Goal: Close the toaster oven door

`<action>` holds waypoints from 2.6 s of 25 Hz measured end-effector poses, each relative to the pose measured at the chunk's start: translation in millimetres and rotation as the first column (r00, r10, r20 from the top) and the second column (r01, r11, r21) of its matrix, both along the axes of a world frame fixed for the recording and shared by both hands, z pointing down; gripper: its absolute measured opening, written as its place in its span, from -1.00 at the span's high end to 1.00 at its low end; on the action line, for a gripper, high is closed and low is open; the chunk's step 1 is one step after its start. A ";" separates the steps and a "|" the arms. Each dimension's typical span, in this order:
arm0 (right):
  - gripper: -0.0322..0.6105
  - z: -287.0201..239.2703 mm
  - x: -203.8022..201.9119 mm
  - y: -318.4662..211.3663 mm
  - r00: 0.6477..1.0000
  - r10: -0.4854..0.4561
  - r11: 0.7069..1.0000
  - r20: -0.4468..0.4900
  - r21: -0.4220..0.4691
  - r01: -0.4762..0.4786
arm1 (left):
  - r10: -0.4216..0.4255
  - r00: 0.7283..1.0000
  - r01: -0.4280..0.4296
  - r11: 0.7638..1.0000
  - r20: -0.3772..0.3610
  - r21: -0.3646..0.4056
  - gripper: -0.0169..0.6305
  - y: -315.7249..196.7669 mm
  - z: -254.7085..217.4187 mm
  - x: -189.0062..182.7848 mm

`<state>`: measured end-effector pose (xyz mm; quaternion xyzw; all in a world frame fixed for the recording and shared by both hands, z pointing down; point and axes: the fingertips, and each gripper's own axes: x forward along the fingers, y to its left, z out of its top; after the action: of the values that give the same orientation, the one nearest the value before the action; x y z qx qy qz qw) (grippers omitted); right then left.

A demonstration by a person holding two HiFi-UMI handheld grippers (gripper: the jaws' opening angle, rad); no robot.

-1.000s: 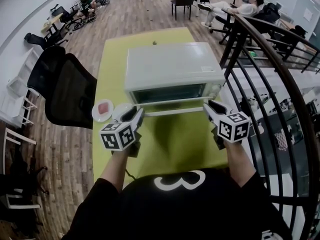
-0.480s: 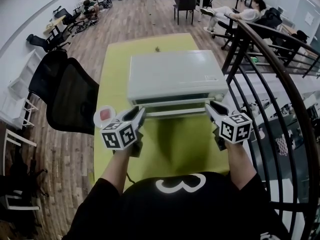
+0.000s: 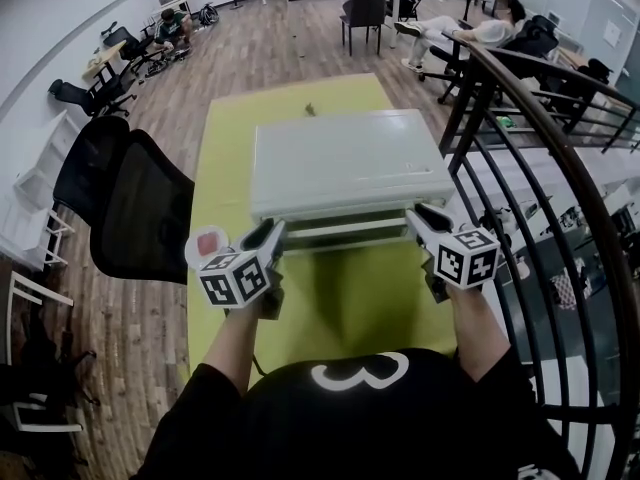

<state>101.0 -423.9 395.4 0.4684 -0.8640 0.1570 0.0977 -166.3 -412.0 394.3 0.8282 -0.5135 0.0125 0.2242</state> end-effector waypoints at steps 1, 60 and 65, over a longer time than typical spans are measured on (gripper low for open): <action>0.60 -0.7 -0.3 -1.3 1.000 0.001 1.000 0.002 0.002 -0.001 | -0.001 1.000 0.001 1.000 0.000 0.004 0.59 -1.2 -0.7 -0.4; 0.89 -25.1 -30.2 239.9 0.938 -0.319 0.939 0.137 0.180 0.293 | 0.276 0.959 -0.284 0.942 0.071 0.176 0.91 229.1 -37.7 134.5; 0.89 -24.5 -26.3 239.6 0.940 -0.313 0.941 0.139 0.177 0.287 | 0.275 0.958 -0.286 0.943 0.082 0.170 0.91 226.8 -38.2 136.8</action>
<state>74.6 -184.3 370.9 0.3224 -0.9400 0.1110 0.0121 -29.5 -185.2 356.1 0.9090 -0.3955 0.0213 0.1297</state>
